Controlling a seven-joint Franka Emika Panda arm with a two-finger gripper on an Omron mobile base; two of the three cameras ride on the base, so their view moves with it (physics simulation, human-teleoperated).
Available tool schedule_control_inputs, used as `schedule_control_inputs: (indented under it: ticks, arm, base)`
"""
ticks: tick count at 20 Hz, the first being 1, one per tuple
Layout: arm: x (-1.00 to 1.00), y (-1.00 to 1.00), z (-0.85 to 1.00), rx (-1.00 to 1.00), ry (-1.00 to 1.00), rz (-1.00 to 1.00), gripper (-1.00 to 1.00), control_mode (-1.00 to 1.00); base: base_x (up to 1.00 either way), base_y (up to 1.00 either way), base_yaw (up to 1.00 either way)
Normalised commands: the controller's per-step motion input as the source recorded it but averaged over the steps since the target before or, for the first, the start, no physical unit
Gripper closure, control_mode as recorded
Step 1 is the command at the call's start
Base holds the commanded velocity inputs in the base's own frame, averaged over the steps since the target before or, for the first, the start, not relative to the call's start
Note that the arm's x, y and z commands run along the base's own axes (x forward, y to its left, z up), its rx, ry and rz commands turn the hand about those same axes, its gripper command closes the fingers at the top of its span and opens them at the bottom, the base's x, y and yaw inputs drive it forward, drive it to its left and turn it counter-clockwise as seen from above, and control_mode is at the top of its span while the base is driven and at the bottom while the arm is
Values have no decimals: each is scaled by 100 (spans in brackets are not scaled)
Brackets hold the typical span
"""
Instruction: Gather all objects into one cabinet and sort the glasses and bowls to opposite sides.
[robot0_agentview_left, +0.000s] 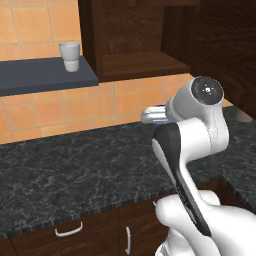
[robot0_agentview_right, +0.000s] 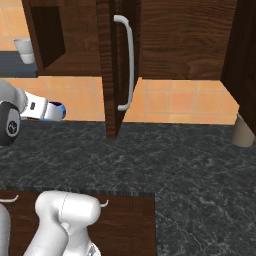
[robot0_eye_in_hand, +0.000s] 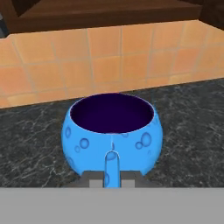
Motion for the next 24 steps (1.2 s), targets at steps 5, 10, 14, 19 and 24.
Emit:
schedule_control_inputs:
  ticks: [5, 10, 14, 19, 24]
  arm:
    - [-40, 0, -43, 0, 2, 0, 100, -100]
    - [0, 0, 0, 0, 0, 0, 100, 100]
    - [0, 0, 0, 0, 0, 0, 100, 100]
    - [0, 0, 0, 0, 0, 0, 100, 100]
    - [0, 0, 0, 0, 0, 0, 100, 100]
  base:
    - [0, 0, 0]
    - [-22, 7, 0]
    - [-81, 38, 0]
    - [-93, 57, -32]
    - [-77, 46, -70]
